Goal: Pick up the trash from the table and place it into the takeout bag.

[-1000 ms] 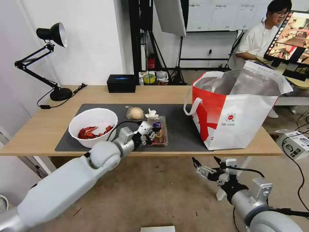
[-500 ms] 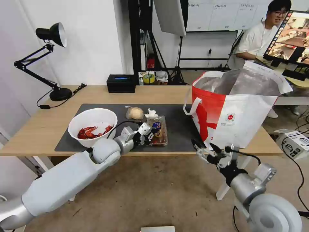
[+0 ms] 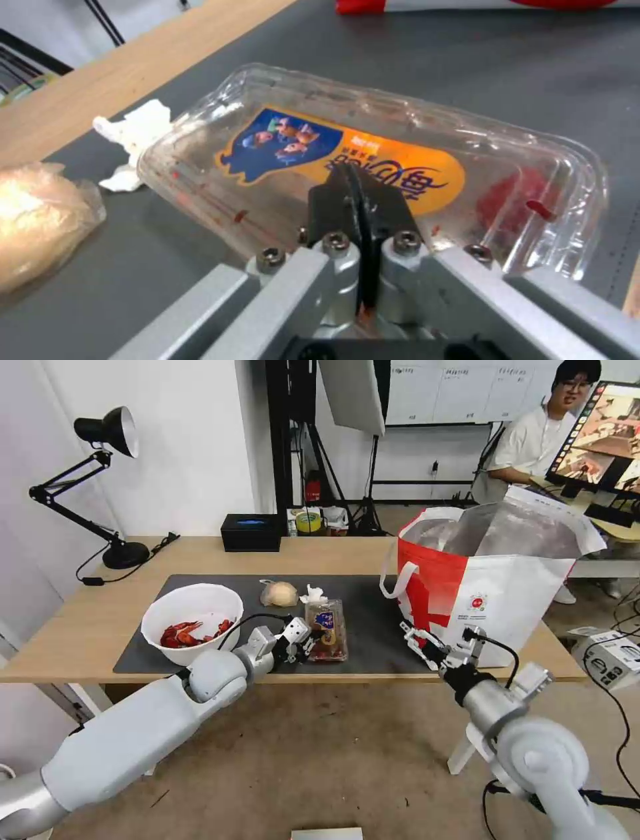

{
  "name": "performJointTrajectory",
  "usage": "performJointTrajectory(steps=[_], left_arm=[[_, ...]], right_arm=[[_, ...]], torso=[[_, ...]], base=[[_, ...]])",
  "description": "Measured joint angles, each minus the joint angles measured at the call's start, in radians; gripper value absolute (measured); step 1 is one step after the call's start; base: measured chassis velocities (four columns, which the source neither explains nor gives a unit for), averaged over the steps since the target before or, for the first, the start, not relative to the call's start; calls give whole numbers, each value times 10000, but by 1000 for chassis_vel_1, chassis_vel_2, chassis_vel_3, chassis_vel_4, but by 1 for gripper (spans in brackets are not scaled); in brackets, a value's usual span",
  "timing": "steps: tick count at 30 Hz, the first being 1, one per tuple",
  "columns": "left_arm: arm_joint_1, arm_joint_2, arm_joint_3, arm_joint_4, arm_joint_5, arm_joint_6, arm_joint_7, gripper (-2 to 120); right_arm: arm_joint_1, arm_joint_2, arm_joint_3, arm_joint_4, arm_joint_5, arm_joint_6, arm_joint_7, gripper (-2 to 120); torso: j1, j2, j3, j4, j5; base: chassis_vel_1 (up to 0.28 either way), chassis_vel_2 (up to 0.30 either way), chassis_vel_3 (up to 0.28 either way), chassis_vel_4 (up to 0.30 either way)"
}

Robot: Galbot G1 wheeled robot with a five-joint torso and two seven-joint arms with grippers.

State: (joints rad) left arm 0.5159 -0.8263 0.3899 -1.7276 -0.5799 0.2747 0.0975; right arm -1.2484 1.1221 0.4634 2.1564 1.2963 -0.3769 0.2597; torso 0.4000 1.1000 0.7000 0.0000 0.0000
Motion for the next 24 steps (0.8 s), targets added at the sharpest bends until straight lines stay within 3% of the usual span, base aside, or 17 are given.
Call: performJointTrajectory(steps=[14, 24], left_arm=[[62, 64, 1, 57, -43, -36, -32, 0], [205, 200, -107, -12, -100, -211, -46, 0]], right_arm=[[2758, 380, -1741, -2284, 922, -908, 702, 100], [4041, 815, -2452, -3481, 1115, -1332, 1382, 100]], torso=[[1, 0, 0, 1, -1], [1, 0, 0, 1, -1]], base=[[0, 0, 0, 0], [0, 0, 0, 0]])
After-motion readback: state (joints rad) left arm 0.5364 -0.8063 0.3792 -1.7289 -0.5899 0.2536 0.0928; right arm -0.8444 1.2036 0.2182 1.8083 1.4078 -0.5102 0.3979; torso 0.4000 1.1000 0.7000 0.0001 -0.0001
